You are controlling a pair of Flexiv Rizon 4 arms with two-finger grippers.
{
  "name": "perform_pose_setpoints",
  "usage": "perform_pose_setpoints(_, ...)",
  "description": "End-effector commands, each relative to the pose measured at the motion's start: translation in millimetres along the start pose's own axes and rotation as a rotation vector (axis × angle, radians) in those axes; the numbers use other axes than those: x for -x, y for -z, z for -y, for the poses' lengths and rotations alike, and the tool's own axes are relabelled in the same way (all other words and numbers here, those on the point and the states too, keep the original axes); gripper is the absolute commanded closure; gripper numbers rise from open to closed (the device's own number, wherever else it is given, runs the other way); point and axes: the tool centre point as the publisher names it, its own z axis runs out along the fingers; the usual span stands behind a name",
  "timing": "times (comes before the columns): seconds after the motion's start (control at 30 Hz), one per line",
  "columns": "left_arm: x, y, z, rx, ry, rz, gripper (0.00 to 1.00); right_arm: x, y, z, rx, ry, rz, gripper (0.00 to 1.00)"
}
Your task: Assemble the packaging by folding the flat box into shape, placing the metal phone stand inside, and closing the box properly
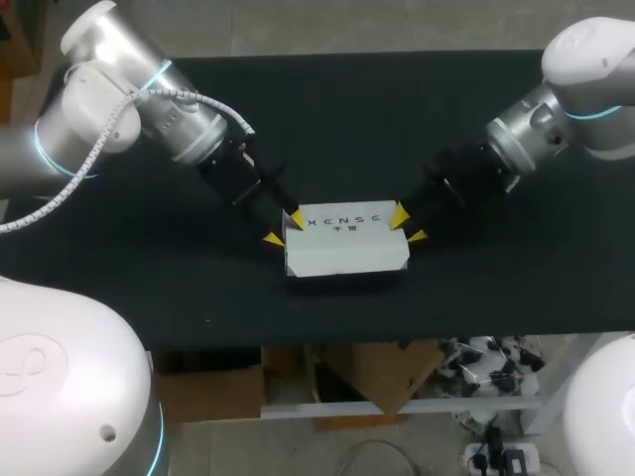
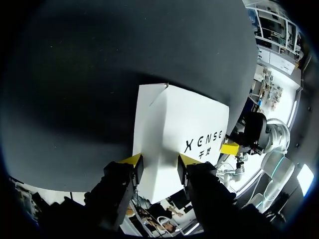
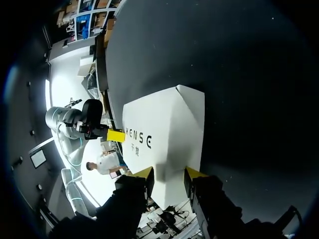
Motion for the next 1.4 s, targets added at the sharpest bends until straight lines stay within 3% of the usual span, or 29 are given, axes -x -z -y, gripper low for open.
perform_pose_setpoints(0.03,-2.4,-8.9,-7.3,-0.033,-0.004,0.001,0.55,-5.0,-12.6,0.6,0.007,0.004,0.011,0.58)
perform_pose_setpoints(0.9,7.0,-10.9,-11.7,-0.071,-0.052,0.012,0.54,-1.7,-16.5,9.1,0.019,0.006,0.039,0.59)
perform_pose_setpoints(1.4,3.1,-7.3,-11.9,-0.013,-0.019,0.026,0.55,-4.2,-12.8,11.3,0.007,-0.01,0.023,0.6)
